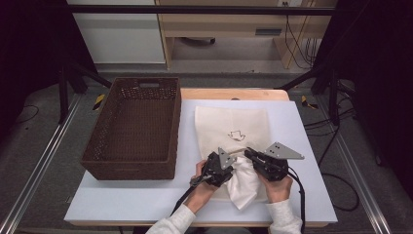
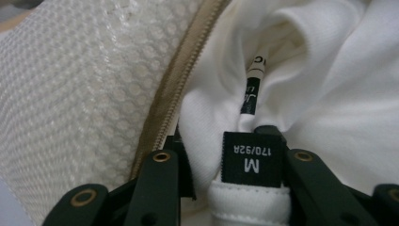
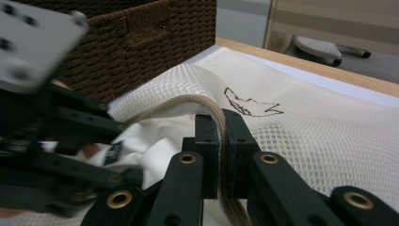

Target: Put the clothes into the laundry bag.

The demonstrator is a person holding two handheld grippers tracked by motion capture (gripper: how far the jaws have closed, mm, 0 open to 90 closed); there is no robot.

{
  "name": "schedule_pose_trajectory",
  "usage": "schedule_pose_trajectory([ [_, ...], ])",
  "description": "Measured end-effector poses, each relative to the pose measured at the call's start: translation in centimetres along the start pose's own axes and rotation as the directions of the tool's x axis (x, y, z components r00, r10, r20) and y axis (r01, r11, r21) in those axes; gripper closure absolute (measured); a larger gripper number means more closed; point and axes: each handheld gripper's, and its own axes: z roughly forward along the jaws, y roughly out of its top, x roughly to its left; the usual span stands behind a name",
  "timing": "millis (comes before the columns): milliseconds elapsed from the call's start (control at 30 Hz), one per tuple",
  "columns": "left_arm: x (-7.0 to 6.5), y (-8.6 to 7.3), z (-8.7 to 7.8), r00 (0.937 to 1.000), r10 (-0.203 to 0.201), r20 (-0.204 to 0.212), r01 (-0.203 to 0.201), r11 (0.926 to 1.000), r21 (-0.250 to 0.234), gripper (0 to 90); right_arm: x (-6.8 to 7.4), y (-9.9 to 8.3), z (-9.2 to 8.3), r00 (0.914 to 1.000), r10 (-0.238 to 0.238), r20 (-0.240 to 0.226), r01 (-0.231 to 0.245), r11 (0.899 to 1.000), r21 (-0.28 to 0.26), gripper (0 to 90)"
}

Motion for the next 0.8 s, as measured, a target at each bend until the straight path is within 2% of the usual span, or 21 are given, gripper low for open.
schedule_pose_trajectory([
  [100,-0.3,0.0,0.3,0.9995,0.014,-0.029,-0.014,0.9999,-0.001,62.7,0.0,-0.1,0.2,1.0,0.003,0.002,-0.003,1.0,0.005,86.2],
  [167,-0.3,-0.1,-0.1,0.9997,0.012,-0.023,-0.012,0.9999,-0.005,58.7,-0.1,-0.2,0.2,1.0,0.01,-0.001,-0.01,1.0,0.009,86.2],
  [300,-0.2,-0.4,-2.6,0.9979,-0.02,0.061,0.021,0.9996,-0.018,40.2,-0.2,-0.3,0.3,0.9999,0.01,0.003,-0.01,1.0,0.017,86.2],
  [367,-0.2,-0.6,-4.4,0.9944,-0.022,0.103,0.026,0.9989,-0.039,35.6,-0.2,-0.3,0.4,0.9999,0.012,0.002,-0.012,1.0,0.016,86.2],
  [533,-0.4,-0.8,-7.2,0.9891,-0.008,0.147,0.016,0.9984,-0.055,27.8,-0.1,-0.3,0.4,1.0,0.005,0.007,-0.005,1.0,0.02,86.1],
  [633,-1.1,-1.3,-7.1,0.9835,-0.013,0.18,0.02,0.9991,-0.038,26.2,-0.1,-0.4,0.4,1.0,0.006,0.004,-0.006,1.0,0.02,86.0],
  [667,-1.6,-1.5,-6.7,0.9831,0.0,0.183,0.006,0.9995,-0.032,25.8,-0.1,-0.4,0.4,1.0,0.008,0.005,-0.008,1.0,0.019,85.9],
  [800,-3.5,-2.0,-4.1,0.9837,0.031,0.177,-0.031,0.9995,0.0,21.9,-0.2,-0.4,0.4,0.9999,0.013,0.004,-0.013,1.0,0.017,85.9],
])
